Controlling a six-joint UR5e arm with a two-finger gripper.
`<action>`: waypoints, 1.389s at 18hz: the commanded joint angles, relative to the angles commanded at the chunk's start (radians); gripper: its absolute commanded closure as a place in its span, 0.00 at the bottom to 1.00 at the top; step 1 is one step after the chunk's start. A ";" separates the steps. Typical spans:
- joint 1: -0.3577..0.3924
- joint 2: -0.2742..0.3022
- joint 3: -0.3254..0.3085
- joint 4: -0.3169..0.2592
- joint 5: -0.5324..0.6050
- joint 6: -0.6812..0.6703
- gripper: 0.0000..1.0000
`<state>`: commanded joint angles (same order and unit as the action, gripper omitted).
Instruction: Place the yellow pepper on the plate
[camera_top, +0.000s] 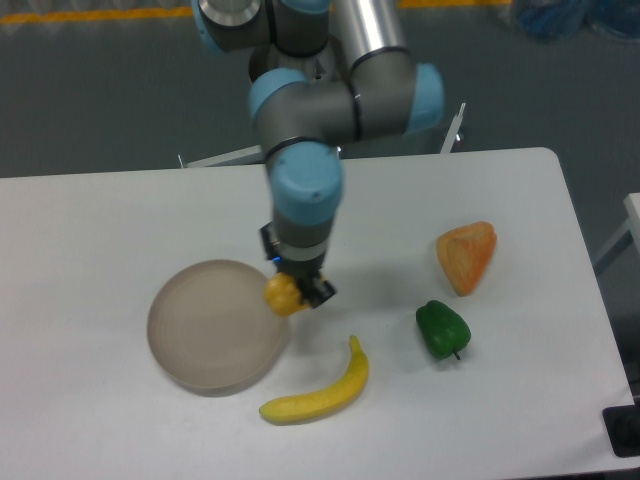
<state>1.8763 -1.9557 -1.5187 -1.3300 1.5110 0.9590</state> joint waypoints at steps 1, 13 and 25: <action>-0.017 -0.014 0.000 0.011 0.000 -0.015 0.84; -0.080 -0.040 0.002 0.161 0.014 -0.057 0.00; 0.334 0.113 -0.002 0.123 0.058 0.309 0.00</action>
<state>2.2102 -1.8423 -1.5202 -1.2072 1.5693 1.2683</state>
